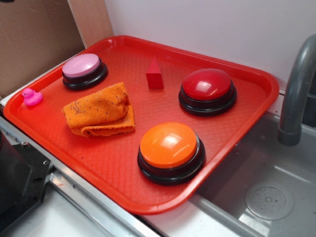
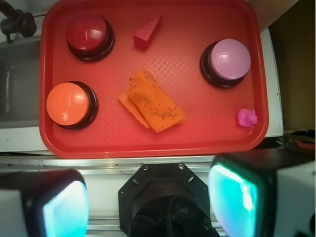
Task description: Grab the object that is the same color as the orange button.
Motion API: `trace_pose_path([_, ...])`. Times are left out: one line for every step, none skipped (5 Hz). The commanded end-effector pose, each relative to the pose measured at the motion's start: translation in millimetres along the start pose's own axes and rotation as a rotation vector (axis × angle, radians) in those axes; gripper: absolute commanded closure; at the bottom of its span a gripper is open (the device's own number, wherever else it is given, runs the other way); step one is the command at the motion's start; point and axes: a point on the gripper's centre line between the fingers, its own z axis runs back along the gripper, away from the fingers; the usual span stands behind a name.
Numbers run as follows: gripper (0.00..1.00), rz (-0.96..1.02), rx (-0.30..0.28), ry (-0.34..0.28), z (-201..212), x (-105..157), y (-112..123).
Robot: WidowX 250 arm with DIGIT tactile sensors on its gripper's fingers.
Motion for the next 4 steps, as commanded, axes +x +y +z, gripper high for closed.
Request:
trace_pose_path([0.00, 0.000, 0.000, 0.000, 0, 0, 0])
trace_pose_path([0.00, -0.119, 0.046, 0.063, -11, 29, -12])
trace_pose_path([0.00, -0.162, 0.046, 0.126, -26, 55, -19])
trace_pose_path([0.00, -0.264, 0.049, 0.176, -47, 76, -43])
